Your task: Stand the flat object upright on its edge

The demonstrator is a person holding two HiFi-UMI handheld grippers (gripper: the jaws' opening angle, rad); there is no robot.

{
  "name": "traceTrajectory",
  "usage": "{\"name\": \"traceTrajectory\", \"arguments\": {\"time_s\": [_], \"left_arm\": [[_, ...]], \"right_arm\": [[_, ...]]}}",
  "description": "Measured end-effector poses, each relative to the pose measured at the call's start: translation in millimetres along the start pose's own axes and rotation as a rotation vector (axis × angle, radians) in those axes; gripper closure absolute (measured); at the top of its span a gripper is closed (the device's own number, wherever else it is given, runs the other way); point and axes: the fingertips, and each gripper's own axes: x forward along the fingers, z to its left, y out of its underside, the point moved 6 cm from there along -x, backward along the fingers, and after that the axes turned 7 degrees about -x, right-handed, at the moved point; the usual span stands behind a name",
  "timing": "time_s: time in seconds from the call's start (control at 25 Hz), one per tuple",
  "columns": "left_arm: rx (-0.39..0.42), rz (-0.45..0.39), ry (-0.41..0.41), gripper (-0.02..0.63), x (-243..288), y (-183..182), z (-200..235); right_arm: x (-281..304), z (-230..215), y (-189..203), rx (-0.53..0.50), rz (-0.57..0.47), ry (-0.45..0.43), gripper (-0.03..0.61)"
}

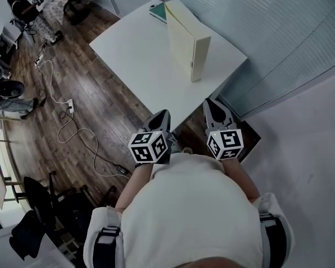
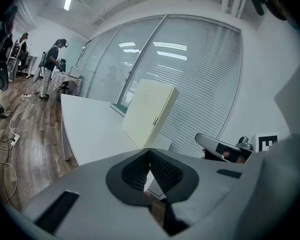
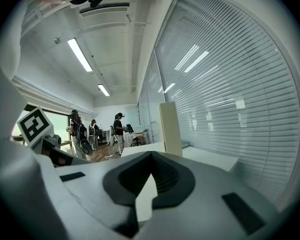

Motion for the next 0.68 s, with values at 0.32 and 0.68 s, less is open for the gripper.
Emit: {"name": "traceTrajectory", "arguments": {"time_s": [0.32,0.68], "left_arm": [[-0.001,0.002,0.003,0.592,7,-1,0],[-0.007,0.003,0.001,0.592,15,0,0]], "right_arm": [[4,-2,3,0.006,0.010,-0.017,0.560],[8,-6,8,0.007,0.021,-0.028,0.560]]}}
